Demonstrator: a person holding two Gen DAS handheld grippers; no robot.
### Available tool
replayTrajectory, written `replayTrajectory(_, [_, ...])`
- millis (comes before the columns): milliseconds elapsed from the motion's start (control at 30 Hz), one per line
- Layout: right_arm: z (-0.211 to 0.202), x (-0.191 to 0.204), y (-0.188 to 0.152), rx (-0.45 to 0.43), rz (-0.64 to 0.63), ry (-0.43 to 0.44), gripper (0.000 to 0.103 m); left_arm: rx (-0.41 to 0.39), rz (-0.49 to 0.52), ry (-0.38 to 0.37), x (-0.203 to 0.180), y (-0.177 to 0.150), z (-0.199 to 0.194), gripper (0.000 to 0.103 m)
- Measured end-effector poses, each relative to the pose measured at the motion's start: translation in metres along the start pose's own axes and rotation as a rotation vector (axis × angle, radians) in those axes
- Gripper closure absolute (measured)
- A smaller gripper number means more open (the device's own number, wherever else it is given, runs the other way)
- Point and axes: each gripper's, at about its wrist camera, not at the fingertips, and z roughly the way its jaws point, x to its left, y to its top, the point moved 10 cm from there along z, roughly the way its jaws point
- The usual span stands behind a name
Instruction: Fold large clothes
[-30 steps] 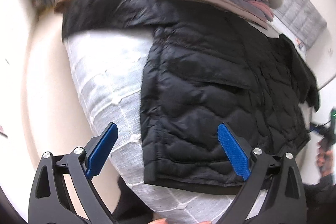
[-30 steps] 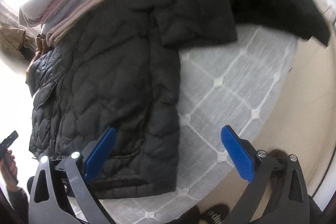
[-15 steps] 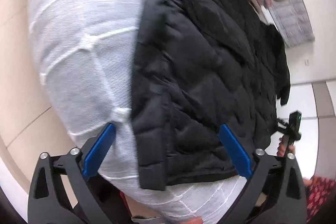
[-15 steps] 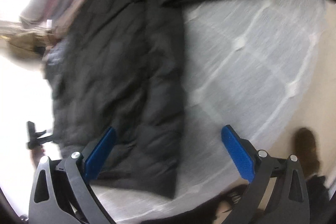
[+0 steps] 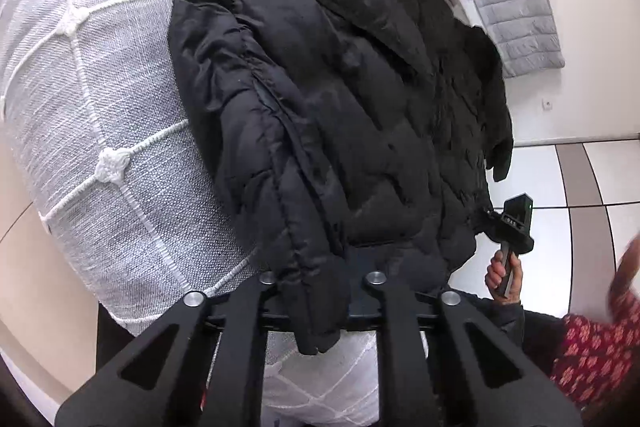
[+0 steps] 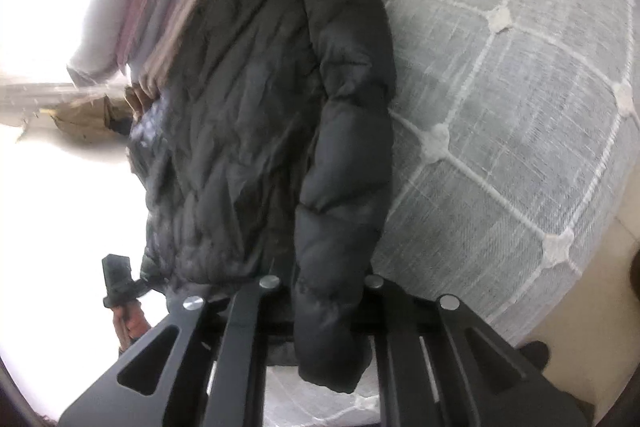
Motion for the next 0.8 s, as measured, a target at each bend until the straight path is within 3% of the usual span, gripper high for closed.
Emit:
replayTrajectory(367, [-0.048, 0.049, -0.032, -0.108, -0.074, 0.12, 0.096, -0.109, 0.089, -0.009, -0.035, 0.001, -0.051, 0.098])
replayTrajectory(600, [-0.077, 0.059, -0.068, -0.119, -0.098, 0.156, 0.096, -0.106, 0.122, -0.026, -0.048, -0.025, -0.077, 0.098])
replayTrajectory(800, [-0.074, 0.061, -0.101, -0.101, -0.082, 0.158, 0.096, -0.098, 0.111, -0.03, -0.049, -0.044, -0.078, 0.098])
